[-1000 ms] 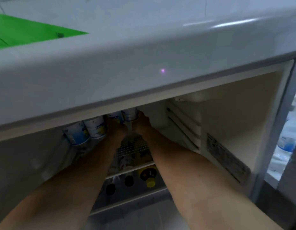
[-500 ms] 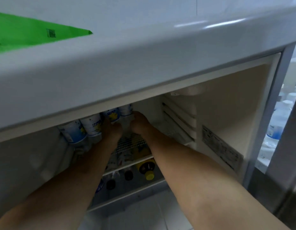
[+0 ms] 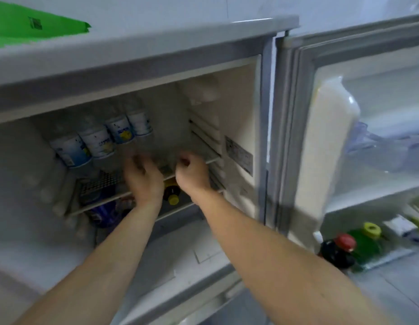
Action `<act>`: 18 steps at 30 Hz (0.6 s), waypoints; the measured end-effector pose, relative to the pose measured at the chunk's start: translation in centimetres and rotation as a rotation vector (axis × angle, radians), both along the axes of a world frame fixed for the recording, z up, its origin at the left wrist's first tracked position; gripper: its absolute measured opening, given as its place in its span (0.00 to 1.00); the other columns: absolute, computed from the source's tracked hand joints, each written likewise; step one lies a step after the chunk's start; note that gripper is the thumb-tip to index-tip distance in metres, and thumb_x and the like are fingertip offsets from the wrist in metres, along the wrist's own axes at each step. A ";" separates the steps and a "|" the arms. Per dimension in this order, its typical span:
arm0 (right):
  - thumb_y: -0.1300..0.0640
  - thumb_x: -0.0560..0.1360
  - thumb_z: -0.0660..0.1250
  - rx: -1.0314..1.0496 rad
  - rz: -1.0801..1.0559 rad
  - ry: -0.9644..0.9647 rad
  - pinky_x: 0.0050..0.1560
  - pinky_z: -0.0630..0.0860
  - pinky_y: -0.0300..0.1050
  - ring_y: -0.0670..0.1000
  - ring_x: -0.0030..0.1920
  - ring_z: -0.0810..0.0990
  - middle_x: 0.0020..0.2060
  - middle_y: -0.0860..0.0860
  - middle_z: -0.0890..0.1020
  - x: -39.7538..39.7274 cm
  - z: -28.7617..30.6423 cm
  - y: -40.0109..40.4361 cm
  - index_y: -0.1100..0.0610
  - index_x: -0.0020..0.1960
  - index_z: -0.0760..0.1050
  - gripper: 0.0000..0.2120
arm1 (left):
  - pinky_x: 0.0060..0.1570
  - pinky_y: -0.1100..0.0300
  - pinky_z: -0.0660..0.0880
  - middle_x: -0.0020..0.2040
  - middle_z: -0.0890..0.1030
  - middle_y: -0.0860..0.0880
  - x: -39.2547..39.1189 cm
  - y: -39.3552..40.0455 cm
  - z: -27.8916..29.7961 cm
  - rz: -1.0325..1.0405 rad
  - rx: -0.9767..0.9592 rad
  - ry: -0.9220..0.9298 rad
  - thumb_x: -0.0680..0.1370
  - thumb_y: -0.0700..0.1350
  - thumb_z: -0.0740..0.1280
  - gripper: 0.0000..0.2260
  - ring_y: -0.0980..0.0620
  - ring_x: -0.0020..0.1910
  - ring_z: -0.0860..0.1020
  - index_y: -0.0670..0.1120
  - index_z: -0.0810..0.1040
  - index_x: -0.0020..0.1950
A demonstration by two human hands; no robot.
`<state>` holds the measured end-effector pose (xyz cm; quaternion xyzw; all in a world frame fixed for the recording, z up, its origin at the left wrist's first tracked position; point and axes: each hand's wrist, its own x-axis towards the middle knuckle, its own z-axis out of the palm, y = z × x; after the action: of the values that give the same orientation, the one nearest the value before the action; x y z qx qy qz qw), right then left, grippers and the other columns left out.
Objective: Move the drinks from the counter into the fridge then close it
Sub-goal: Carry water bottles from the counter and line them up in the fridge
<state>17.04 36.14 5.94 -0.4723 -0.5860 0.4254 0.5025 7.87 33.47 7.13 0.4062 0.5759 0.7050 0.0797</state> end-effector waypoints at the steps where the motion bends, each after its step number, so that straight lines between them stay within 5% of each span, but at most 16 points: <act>1: 0.60 0.78 0.63 -0.001 -0.019 0.008 0.53 0.73 0.42 0.52 0.56 0.79 0.57 0.51 0.81 1.4 -0.8 -1.9 0.53 0.58 0.79 0.12 | 0.51 0.73 0.73 0.55 0.78 0.51 1.7 -1.8 -0.5 -0.023 0.040 -0.038 0.82 0.42 0.58 0.13 0.63 0.52 0.78 0.41 0.72 0.66; 5: 0.58 0.79 0.64 0.008 -0.080 0.073 0.52 0.74 0.40 0.47 0.52 0.79 0.49 0.44 0.81 7.9 -3.1 -10.5 0.49 0.54 0.79 0.08 | 0.45 0.56 0.78 0.55 0.79 0.40 7.3 -8.9 -3.3 -0.105 0.111 -0.073 0.82 0.44 0.58 0.14 0.45 0.46 0.80 0.41 0.70 0.65; 7: 0.58 0.79 0.65 0.002 -0.127 0.106 0.53 0.79 0.45 0.48 0.49 0.81 0.46 0.45 0.81 11.4 -4.2 -14.5 0.47 0.52 0.79 0.07 | 0.35 0.55 0.77 0.50 0.79 0.49 10.2 -12.2 -4.5 -0.164 0.123 -0.066 0.81 0.48 0.57 0.11 0.50 0.38 0.78 0.49 0.70 0.63; 10: 0.58 0.79 0.65 -0.030 -0.242 0.164 0.51 0.81 0.52 0.50 0.46 0.82 0.44 0.47 0.83 17.5 -6.2 -20.2 0.49 0.52 0.79 0.06 | 0.33 0.54 0.75 0.46 0.78 0.51 15.4 -16.2 -6.2 -0.279 0.101 -0.061 0.81 0.50 0.57 0.07 0.51 0.36 0.77 0.58 0.70 0.57; 14: 0.60 0.78 0.67 -0.141 -0.491 0.203 0.48 0.81 0.52 0.49 0.42 0.81 0.40 0.47 0.82 26.9 -9.7 -27.7 0.53 0.51 0.80 0.05 | 0.34 0.49 0.73 0.44 0.77 0.52 22.9 -20.6 -9.4 -0.470 0.006 -0.075 0.81 0.48 0.58 0.06 0.55 0.32 0.76 0.58 0.69 0.55; 18: 0.60 0.77 0.67 -0.295 -0.779 0.246 0.43 0.80 0.47 0.51 0.41 0.82 0.40 0.49 0.82 35.7 -13.8 -34.8 0.55 0.53 0.81 0.07 | 0.30 0.58 0.73 0.41 0.77 0.52 28.0 -24.5 -13.8 -0.639 -0.084 -0.003 0.81 0.48 0.58 0.06 0.58 0.30 0.76 0.58 0.71 0.54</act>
<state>52.77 1.32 -7.86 -0.6706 -0.2328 0.3363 0.6188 35.86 8.92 -6.68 0.5618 0.4477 0.6205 0.3144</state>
